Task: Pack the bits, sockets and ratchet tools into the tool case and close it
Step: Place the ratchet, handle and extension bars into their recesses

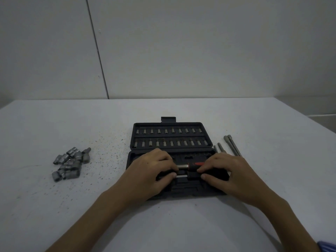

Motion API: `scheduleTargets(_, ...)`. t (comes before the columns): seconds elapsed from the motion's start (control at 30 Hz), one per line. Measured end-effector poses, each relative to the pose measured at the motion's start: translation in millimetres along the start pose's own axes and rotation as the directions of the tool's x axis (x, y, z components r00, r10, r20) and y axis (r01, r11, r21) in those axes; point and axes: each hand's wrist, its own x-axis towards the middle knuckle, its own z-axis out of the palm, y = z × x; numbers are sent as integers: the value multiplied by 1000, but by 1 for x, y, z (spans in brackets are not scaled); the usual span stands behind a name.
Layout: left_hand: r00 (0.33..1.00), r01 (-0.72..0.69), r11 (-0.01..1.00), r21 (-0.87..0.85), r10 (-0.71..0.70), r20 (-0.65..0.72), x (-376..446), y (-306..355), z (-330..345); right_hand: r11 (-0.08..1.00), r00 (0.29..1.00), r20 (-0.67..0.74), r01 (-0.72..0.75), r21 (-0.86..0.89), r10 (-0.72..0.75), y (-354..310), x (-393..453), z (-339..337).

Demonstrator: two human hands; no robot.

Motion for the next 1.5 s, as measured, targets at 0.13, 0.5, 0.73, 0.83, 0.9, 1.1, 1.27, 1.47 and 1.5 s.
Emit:
scheduleTargets(0.13, 999, 44, 998, -48, -44, 3, 9, 6, 4, 1000, 999, -38, -9, 2, 9, -1, -2, -3)
scheduleTargets(0.5, 998, 60, 996, -72, -58, 31, 62, 36, 38, 938, 925, -284, -305, -161, 252, 15, 3, -15)
scheduleTargets(0.73, 991, 105, 991, -78, -98, 86, 103, 49, 64, 778, 821, -337, -557, -292, 462, 40, 15, -27)
scheduleTargets(0.83, 988, 120, 992, -49, -114, 107, 117, 50, 73, 736, 799, -335, -596, -322, 500, 46, 21, -26)
scheduleTargets(0.9, 983, 123, 992, -22, -119, 137, 122, 51, 78, 718, 792, -347, -606, -341, 503, 48, 22, -23)
scheduleTargets(1.1, 974, 119, 991, 55, -127, 189, 127, 49, 88, 706, 759, -390, -640, -303, 521, 51, 22, -17)
scheduleTargets(1.27, 979, 101, 993, 64, -111, 173, 126, 48, 90, 709, 766, -397, -631, -315, 505, 49, 22, -16)
scheduleTargets(1.47, 982, 97, 993, 65, -106, 157, 125, 47, 92, 717, 761, -413, -631, -296, 499, 49, 23, -15)
scheduleTargets(1.5, 982, 97, 993, 60, -105, 155, 125, 48, 92, 719, 761, -412, -631, -290, 501, 48, 24, -15)
